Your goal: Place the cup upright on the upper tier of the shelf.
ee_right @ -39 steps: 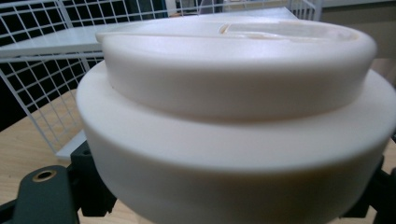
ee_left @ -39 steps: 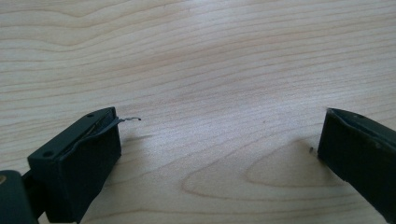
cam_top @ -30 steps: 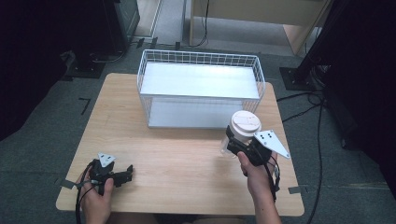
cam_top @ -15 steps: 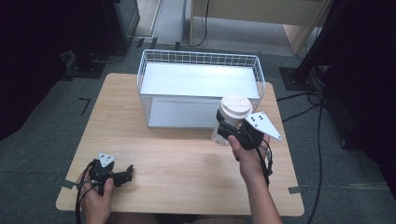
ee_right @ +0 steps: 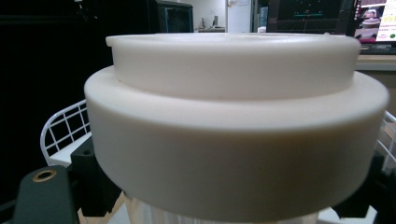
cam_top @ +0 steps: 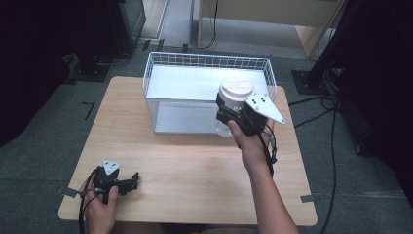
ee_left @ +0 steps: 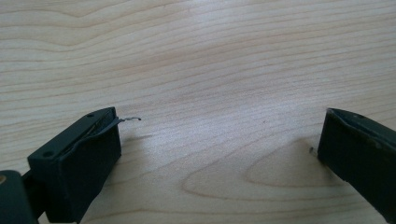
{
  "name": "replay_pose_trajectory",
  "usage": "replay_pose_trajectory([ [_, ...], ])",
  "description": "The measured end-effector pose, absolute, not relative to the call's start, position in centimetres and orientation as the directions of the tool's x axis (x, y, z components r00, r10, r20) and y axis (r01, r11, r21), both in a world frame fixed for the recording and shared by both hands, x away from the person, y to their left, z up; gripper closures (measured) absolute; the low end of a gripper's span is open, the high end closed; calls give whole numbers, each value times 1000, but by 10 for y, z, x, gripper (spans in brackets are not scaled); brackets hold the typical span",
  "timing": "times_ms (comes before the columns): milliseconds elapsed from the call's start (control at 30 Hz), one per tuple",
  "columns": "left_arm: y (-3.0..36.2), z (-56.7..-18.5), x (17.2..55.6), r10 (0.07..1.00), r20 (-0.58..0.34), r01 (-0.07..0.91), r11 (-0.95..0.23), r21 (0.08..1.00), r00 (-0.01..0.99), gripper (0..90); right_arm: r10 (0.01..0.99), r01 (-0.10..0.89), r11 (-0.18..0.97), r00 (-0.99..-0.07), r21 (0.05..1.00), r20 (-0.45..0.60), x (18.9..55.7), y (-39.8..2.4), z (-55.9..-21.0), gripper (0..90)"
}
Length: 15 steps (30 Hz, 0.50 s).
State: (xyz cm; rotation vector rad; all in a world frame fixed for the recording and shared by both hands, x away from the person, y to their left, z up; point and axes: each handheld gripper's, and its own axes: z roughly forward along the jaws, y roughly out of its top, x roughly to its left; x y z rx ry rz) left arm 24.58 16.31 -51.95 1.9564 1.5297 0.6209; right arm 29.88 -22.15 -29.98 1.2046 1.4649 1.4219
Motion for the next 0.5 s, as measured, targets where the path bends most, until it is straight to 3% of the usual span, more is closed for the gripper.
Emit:
replay_pose_trajectory([
  [500,163,-519,246,972,13,706,-179,685,234,0,961,104,-39,-269,994,66,343,-195,-266,157],
])
